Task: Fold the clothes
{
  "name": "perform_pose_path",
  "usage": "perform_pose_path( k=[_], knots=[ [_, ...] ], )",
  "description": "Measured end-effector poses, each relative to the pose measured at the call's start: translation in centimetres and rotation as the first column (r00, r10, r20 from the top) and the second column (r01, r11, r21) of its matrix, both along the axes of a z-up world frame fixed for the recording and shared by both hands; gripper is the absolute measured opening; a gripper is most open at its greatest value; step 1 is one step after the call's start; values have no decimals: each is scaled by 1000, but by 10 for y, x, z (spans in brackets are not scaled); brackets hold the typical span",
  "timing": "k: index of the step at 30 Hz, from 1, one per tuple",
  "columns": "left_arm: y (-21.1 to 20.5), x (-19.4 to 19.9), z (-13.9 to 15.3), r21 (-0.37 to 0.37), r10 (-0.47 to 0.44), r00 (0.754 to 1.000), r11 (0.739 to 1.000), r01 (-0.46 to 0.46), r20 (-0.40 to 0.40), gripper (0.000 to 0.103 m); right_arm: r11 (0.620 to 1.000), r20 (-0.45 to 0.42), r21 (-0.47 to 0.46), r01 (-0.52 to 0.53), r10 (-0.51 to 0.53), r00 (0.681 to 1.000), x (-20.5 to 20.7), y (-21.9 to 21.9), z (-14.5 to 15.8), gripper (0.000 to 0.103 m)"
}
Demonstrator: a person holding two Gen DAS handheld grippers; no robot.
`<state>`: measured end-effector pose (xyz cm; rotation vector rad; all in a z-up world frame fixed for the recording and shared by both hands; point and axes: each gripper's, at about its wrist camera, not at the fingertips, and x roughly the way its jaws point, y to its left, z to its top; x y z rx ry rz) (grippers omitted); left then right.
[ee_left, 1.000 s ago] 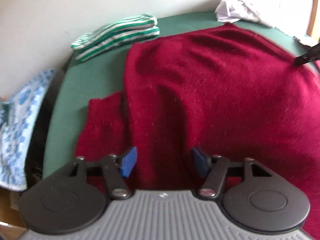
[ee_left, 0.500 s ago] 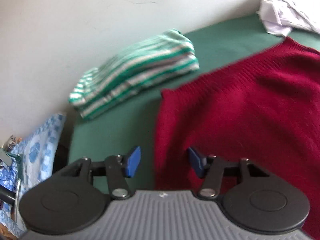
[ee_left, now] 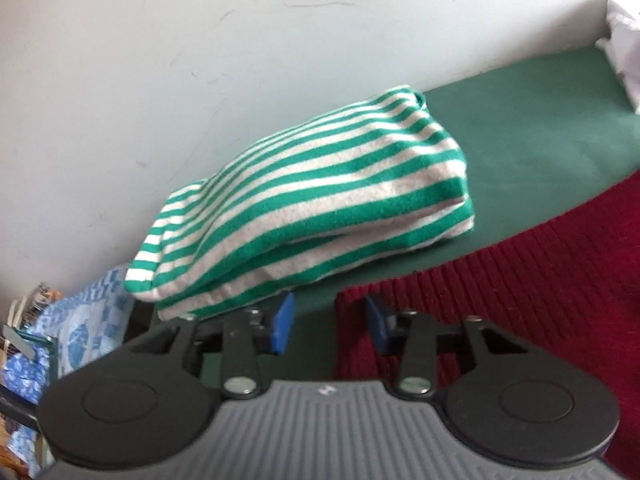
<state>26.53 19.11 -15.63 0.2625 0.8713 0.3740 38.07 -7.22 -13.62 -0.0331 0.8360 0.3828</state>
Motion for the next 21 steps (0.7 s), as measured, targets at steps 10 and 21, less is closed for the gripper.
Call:
perform_pose_path(
  k=[10, 21],
  knots=[
    [-15, 22, -17, 152, -6, 999, 988, 12, -38, 43, 982, 8, -77, -173, 174, 985, -71, 24, -3, 0],
    [15, -187, 55, -46, -122, 993, 992, 122, 2, 59, 967, 31, -143, -210, 217, 976, -206, 3, -1, 8]
  ],
)
